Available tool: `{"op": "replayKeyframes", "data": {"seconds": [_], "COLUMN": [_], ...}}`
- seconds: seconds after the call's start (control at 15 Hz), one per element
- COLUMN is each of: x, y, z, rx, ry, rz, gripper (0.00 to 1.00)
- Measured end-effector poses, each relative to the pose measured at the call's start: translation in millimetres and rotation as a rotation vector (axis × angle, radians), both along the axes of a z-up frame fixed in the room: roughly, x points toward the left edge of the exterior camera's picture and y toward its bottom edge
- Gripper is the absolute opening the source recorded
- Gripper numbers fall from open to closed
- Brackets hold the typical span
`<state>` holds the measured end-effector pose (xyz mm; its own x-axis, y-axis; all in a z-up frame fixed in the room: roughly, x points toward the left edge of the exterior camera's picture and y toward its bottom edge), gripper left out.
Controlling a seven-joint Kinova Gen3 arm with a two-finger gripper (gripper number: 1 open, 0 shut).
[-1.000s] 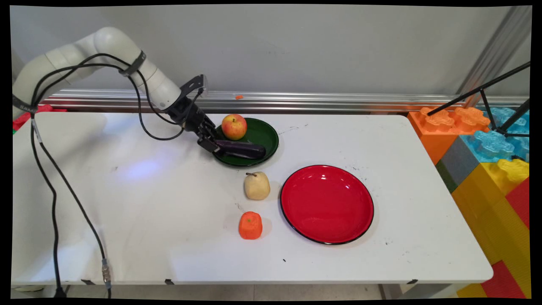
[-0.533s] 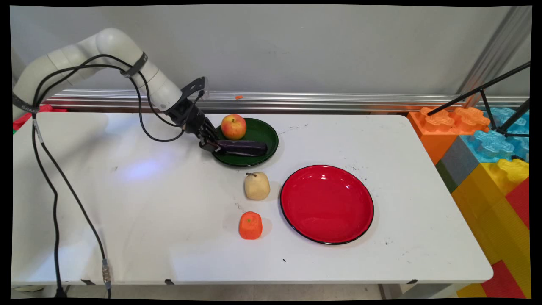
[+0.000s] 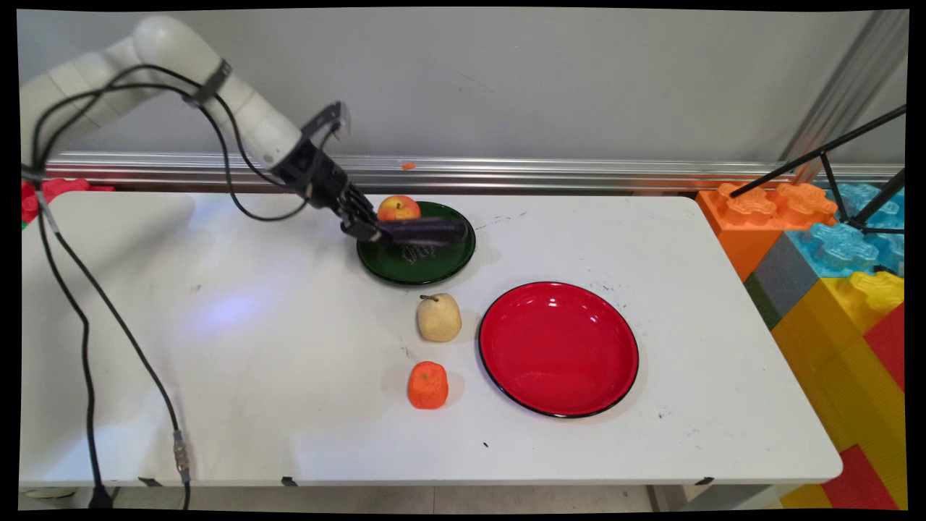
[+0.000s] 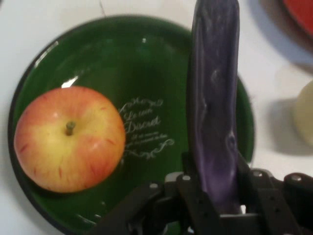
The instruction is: Place the picked object on the table
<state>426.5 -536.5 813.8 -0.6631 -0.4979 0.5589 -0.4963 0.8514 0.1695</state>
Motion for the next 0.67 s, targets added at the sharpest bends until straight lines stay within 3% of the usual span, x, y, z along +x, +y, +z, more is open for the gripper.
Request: {"op": "replayKeyframes", "data": {"seconds": [0.2, 0.33, 0.67], "x": [9, 15, 24], "y": [21, 42, 99], "z": [32, 49, 74], "rx": [0.020, 0.048, 0.082], "ry": [0.038, 0.053, 0.062], "rz": [0.036, 0.020, -0.133], "gripper": [0.00, 0.00, 0.00]}}
